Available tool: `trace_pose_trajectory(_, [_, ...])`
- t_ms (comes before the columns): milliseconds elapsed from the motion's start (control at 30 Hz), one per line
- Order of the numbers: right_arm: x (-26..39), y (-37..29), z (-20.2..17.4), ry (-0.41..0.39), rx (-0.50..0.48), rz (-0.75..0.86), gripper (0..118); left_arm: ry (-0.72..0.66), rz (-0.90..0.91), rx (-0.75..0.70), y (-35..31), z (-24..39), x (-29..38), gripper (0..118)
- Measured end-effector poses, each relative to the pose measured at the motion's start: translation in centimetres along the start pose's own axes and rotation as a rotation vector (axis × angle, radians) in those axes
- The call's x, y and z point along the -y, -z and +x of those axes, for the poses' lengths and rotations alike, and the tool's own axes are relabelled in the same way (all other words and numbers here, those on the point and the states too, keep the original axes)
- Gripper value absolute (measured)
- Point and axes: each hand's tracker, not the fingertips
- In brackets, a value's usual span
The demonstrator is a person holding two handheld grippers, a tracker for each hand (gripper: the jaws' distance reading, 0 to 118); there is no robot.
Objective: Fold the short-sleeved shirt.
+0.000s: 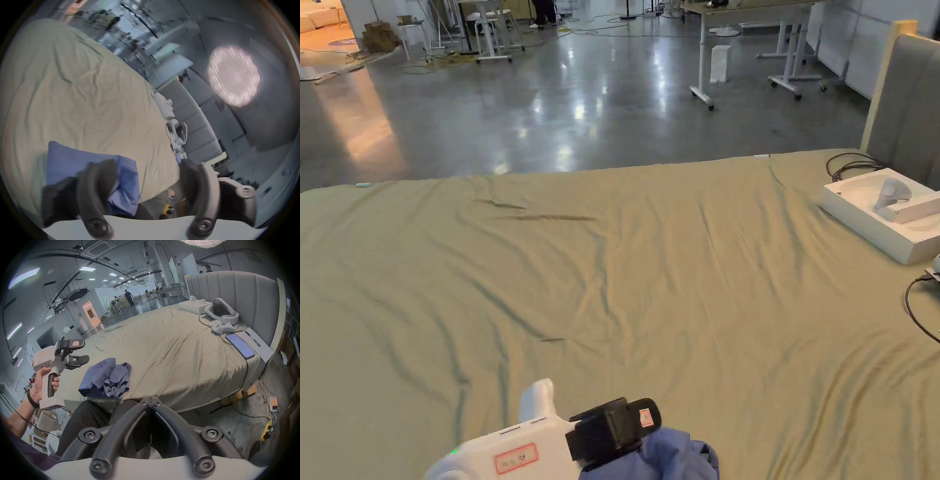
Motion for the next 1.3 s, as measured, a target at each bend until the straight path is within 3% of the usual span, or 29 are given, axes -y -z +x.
trace_pose_trajectory(67, [0.2, 0.3, 0.5, 0.003, -0.004, 0.002, 0, -0.059, -0.062, -0.008, 1.0, -1.3, 0.3, 23])
trace_pose_trajectory(133, [0.1, 0.4, 0.5, 0.002, -0.01, 0.003, 0, -0.027, -0.149, -0.117, 3.0, -2.3, 1.7, 19])
trace_pose_trajectory(167, [0.1, 0.4, 0.5, -0.001, -0.013, 0.005, 0, -0.033, -0.211, -0.083, 4.8, -2.7, 2.5, 18])
trace_pose_trajectory(233, [0.2, 0.3, 0.6, -0.009, -0.019, 0.007, 0, -0.138, -0.305, -0.111, 8.1, -3.7, 4.7, 17])
trace_pose_trajectory(300, [0.3, 0.3, 0.6, -0.02, -0.014, 0.001, 0, -0.142, -0.362, -0.2, 11.3, -4.1, 6.8, 3])
trace_pose_trajectory(400, [0.2, 0.2, 0.0, -0.034, 0.001, -0.007, 0, -0.006, -0.282, -0.231, 12.1, -3.1, 7.5, 2])
trace_pose_trajectory(500, [0.2, 0.4, -0.5, -0.018, -0.017, -0.022, 0, 0.011, -0.294, -0.229, 11.3, -2.6, 7.3, 3])
trace_pose_trajectory(533, [0.1, 0.7, -0.6, -0.016, -0.025, -0.029, 0, -0.014, -0.298, -0.193, 10.9, -3.1, 6.9, 4])
trace_pose_trajectory(633, [-0.6, 1.0, -2.0, -0.047, -0.037, -0.034, 0, -0.256, -0.256, -0.077, 7.7, -3.6, 5.4, 4])
trace_pose_trajectory(733, [-1.3, 2.7, -2.6, -0.036, -0.093, -0.051, 0, -0.281, -0.166, 0.135, 2.4, -2.8, 3.9, 4])
trace_pose_trajectory(800, [-2.0, 5.2, -3.2, 0.001, -0.166, -0.081, 0, -0.156, -0.079, 0.094, -1.6, -1.9, 3.0, 4])
trace_pose_trajectory(900, [-3.0, 10.6, -4.4, 0.016, -0.329, -0.15, 0, -0.086, -0.036, 0.056, -6.2, -2.1, 1.7, 4])
trace_pose_trajectory(967, [-4.3, 14.1, -6.5, -0.039, -0.344, -0.178, 0, -0.032, -0.046, -0.014, -8.0, -2.3, 1.1, 4])
trace_pose_trajectory(1067, [-5.6, 19.5, -8.0, -0.02, -0.361, -0.203, 0, -0.008, -0.041, -0.076, -9.7, -2.7, 0.9, 4])
trace_pose_trajectory(1133, [-5.9, 21.8, -8.8, -0.049, -0.324, -0.204, 0, -0.015, -0.027, -0.063, -10.2, -3.3, 0.8, 7])
trace_pose_trajectory(1167, [-5.8, 22.9, -9.0, -0.084, -0.295, -0.236, 0, -0.018, -0.021, -0.064, -10.3, -3.7, 0.7, 16])
trace_pose_trajectory(1200, [-5.6, 24.0, -9.0, -0.106, -0.278, -0.289, 0, -0.023, -0.02, -0.063, -10.3, -4.1, 0.5, 36])
trace_pose_trajectory(1267, [-4.0, 25.6, -8.6, -0.142, -0.226, -0.463, 0, -0.039, -0.019, -0.059, -9.6, -5.1, 0.3, 64])
trace_pose_trajectory(1300, [-3.7, 25.7, -8.1, -0.114, -0.247, -0.452, 0, -0.047, -0.023, -0.05, -9.2, -5.6, 0.0, 80])
